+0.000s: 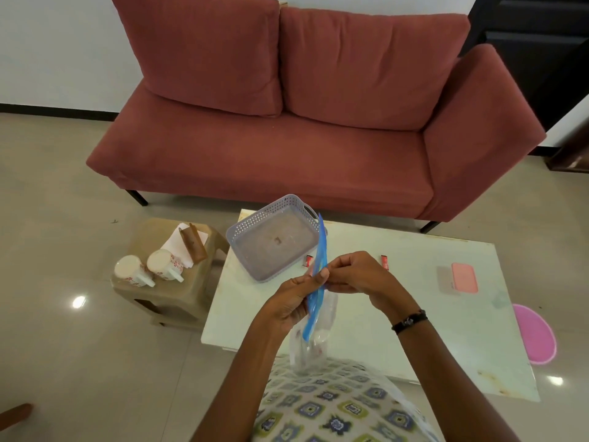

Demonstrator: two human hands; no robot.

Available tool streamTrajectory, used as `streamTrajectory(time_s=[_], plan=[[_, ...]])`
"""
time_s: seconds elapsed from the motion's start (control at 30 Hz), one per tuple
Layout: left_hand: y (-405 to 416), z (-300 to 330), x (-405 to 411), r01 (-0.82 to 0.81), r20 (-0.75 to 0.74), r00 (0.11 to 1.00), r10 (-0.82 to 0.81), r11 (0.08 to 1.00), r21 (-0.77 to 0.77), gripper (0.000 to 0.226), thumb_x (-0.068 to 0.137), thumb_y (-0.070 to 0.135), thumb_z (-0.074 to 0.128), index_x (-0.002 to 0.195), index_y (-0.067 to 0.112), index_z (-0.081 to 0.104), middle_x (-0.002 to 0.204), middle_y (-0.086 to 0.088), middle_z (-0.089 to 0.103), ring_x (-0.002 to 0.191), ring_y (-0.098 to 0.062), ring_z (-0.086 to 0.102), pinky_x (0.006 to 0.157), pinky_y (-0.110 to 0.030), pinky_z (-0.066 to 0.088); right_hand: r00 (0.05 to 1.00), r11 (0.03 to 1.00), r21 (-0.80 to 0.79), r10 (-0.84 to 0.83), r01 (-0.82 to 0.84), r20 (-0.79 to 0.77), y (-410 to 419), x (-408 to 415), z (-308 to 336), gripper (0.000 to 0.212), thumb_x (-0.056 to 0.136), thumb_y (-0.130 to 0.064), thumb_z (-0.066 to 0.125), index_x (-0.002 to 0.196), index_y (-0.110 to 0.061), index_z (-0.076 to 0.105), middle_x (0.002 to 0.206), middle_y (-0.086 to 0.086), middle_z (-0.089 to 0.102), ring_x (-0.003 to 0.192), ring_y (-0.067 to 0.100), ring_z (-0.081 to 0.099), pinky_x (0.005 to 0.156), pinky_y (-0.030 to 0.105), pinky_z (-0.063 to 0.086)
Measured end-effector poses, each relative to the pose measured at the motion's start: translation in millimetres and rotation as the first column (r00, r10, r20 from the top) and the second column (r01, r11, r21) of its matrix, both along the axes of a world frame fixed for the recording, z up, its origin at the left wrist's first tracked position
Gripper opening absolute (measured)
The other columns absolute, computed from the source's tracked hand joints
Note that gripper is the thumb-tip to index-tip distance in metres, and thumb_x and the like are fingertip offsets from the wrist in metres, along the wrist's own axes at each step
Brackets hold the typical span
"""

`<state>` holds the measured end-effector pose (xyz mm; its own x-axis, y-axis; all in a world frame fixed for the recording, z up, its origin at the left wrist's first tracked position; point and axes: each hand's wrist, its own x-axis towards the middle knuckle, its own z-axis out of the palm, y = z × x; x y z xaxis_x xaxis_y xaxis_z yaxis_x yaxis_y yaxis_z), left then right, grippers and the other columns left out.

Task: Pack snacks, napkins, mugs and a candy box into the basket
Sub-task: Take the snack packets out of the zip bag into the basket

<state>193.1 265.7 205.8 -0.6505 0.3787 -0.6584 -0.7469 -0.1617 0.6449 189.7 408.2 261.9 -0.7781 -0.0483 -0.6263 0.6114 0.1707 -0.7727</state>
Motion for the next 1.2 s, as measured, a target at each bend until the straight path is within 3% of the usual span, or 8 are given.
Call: streamTrajectory(time_s=[0.07,0.27,0.5,0.77,0.9,1.0,1.1,1.2], plan=[[-1,-1,1,-0.035,0.036,0.999,0.034,0.999,0.033,0.026,0.065,0.035,0.072,0.078,0.012,0.073,0.08,-0.006,0.07,0.079,-0.015,0.064,0.07,-0.019,0.056,0.998,0.999,-0.019,0.045,-0.045,0.036,-1,5,-3,0.009,0.077,-0.006,0.072,0.082,-0.008,0.065,0.081,0.008,0.069,0.07,0.012,0.069,0.062,0.017,0.057],[-3,4,3,-0.071,-0.028,0.997,0.068,0.989,-0.129,0.042,0.047,0.036,0.083,0.05,0.015,0.047,0.052,-0.002,0.045,0.052,-0.016,0.047,0.055,-0.022,0.051,0.975,0.978,0.002,0.206,-0.207,0.08,-26,43,-20,0.018,0.077,-0.005,0.066,0.093,-0.007,0.059,0.083,0.006,0.067,0.076,0.019,0.069,0.076,0.03,0.059],[-13,10,31,0.047,-0.218,0.965,-0.149,0.91,-0.412,0.017,0.089,0.021,0.057,0.079,0.01,0.05,0.07,-0.003,0.057,0.057,-0.01,0.054,0.053,-0.018,0.048,0.994,0.997,0.031,-0.067,0.07,-0.091,-19,48,-28,0.008,0.078,-0.002,0.07,0.079,-0.008,0.065,0.074,0.009,0.07,0.066,0.017,0.068,0.069,0.027,0.059],[-26,28,34,0.291,-0.202,0.844,-0.497,0.741,-0.605,0.021,0.093,0.02,0.043,0.08,0.009,0.056,0.066,-0.003,0.062,0.053,-0.011,0.061,0.055,-0.019,0.052,0.988,0.981,0.193,-0.002,0.032,-0.153,-29,62,-35,0.009,0.076,-0.008,0.072,0.084,-0.008,0.068,0.079,0.009,0.073,0.075,0.021,0.071,0.076,0.032,0.059],[-23,26,39,0.233,-0.329,0.778,-0.535,0.732,-0.641,0.024,0.094,0.015,0.042,0.073,0.007,0.051,0.063,-0.002,0.06,0.049,-0.009,0.057,0.058,-0.027,0.054,0.983,0.955,0.269,0.155,-0.124,-0.098,-20,58,-32,0.005,0.078,-0.014,0.067,0.079,-0.009,0.068,0.077,0.01,0.074,0.075,0.02,0.072,0.079,0.033,0.059],[-22,23,42,0.177,-0.371,0.792,-0.484,0.765,-0.619,0.027,0.091,0.012,0.044,0.064,0.01,0.047,0.054,-0.001,0.056,0.041,-0.005,0.053,0.052,-0.025,0.048,0.965,0.918,0.346,0.243,-0.196,-0.099,-18,58,-27,0.014,0.08,-0.019,0.062,0.072,-0.008,0.062,0.067,0.006,0.07,0.062,0.016,0.067,0.068,0.029,0.055],[-20,18,46,0.049,-0.398,0.809,-0.431,0.726,-0.686,0.028,0.089,0.017,0.049,0.068,0.0,0.053,0.054,-0.008,0.059,0.037,-0.005,0.054,0.049,-0.027,0.046,0.954,0.829,0.551,0.235,-0.097,-0.185,-22,62,-27,0.026,0.08,-0.025,0.061,0.063,-0.013,0.046,0.051,-0.003,0.046,0.047,0.01,0.04,0.049,0.018,0.033],[-18,16,49,0.004,-0.428,0.793,-0.434,0.706,-0.708,0.03,0.09,0.021,0.05,0.072,-0.002,0.056,0.059,-0.015,0.062,0.037,-0.006,0.053,0.049,-0.026,0.046,0.964,0.773,0.633,0.195,-0.037,-0.182,-17,64,-26,0.03,0.08,-0.033,0.059,0.063,-0.014,0.044,0.051,-0.005,0.044,0.047,0.011,0.039,0.05,0.021,0.034]])
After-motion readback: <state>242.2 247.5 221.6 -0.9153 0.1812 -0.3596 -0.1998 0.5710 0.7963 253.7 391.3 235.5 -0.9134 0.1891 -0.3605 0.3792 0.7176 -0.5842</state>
